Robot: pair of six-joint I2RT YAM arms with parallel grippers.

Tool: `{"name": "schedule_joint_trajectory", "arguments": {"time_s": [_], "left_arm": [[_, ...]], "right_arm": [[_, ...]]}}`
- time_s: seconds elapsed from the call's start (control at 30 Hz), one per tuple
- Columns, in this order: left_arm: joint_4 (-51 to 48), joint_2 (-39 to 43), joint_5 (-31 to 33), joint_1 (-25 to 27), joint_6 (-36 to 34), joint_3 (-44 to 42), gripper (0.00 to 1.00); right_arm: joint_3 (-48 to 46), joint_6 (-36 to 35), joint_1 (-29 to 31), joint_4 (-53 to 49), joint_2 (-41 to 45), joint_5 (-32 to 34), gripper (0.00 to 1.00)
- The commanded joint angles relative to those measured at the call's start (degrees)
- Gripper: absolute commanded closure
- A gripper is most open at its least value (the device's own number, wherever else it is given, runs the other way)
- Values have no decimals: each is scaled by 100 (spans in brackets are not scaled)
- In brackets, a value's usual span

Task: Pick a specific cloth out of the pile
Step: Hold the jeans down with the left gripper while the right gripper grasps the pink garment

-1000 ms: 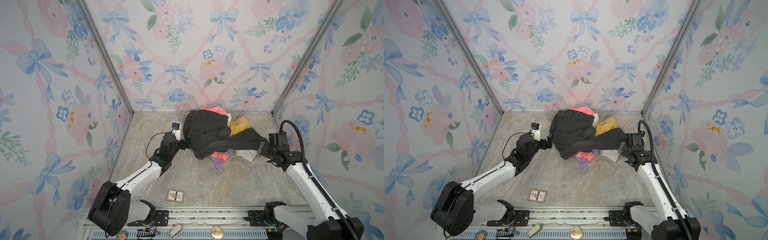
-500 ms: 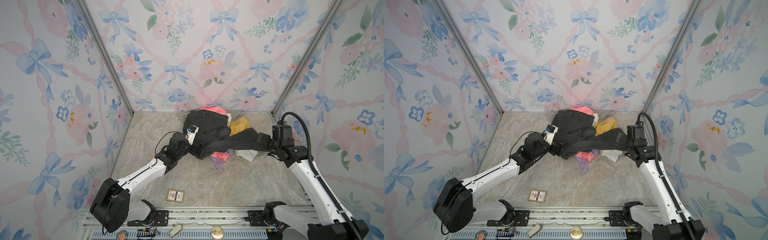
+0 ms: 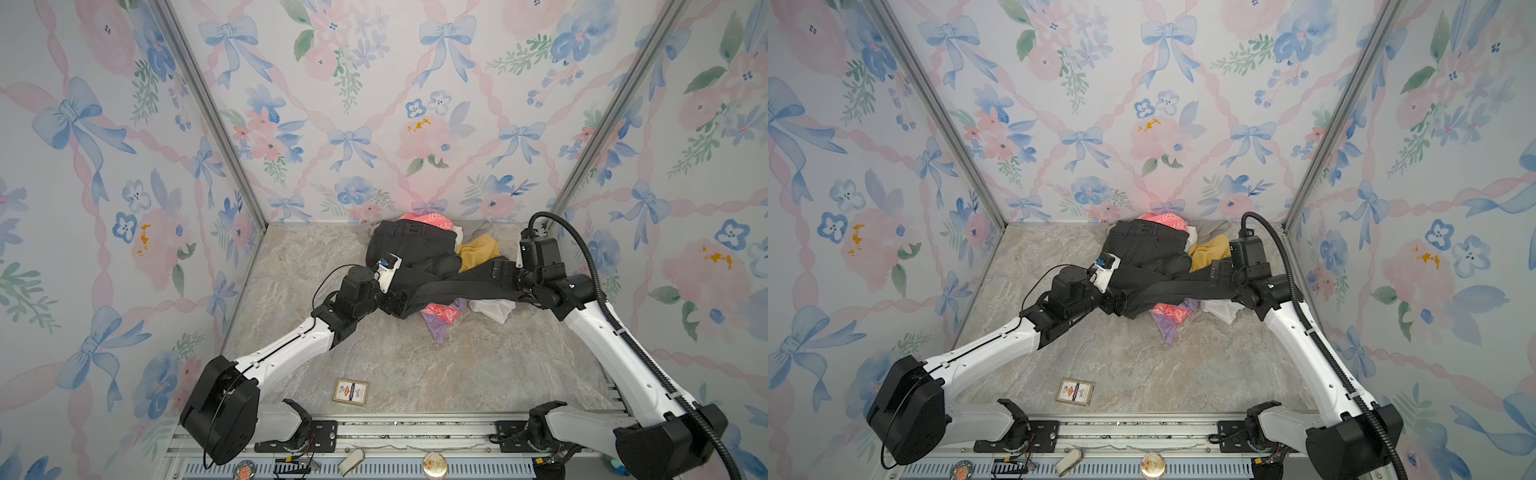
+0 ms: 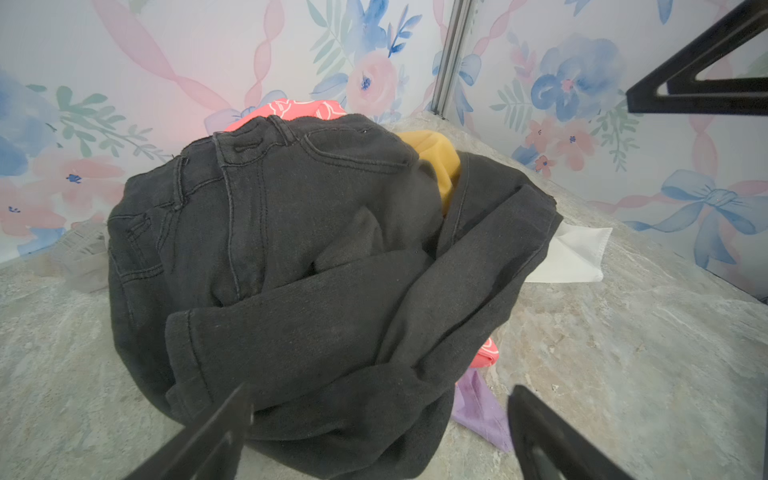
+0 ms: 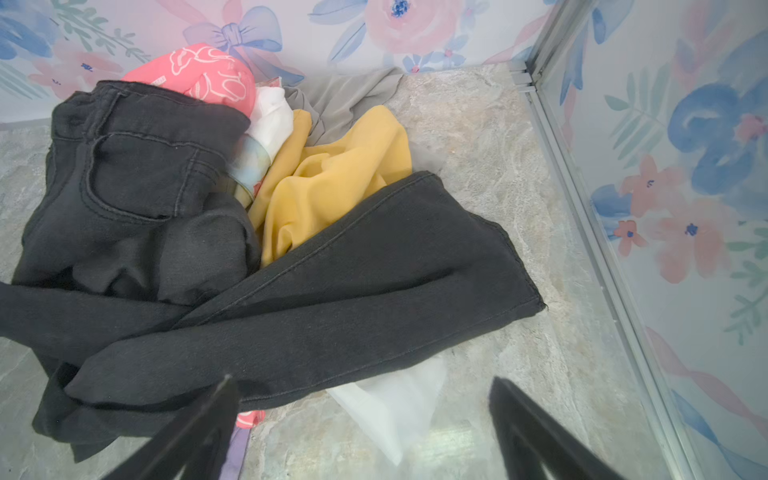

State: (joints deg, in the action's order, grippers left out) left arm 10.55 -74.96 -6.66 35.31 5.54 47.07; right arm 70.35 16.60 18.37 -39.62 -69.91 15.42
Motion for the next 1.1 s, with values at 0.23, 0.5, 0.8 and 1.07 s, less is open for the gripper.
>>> {"name": "schedule_joint_trajectory", "arguments": {"time_s": [0.23, 0.5, 0.8, 1.07], "left_arm": [[-88, -64, 437, 29, -121, 127, 2], [-105, -131, 665, 14, -13, 169, 2], [-113, -287, 487, -193, 312, 280, 3], [-110, -278, 524, -365, 472, 312, 4]], "right_arm": [[162, -389, 602, 172, -223, 280, 4], [-647, -271, 1093, 1096, 265, 432, 5], [-1520, -8, 1392, 1600, 1192, 857, 6], [-566, 61, 919, 1198, 460, 147, 7]]}}
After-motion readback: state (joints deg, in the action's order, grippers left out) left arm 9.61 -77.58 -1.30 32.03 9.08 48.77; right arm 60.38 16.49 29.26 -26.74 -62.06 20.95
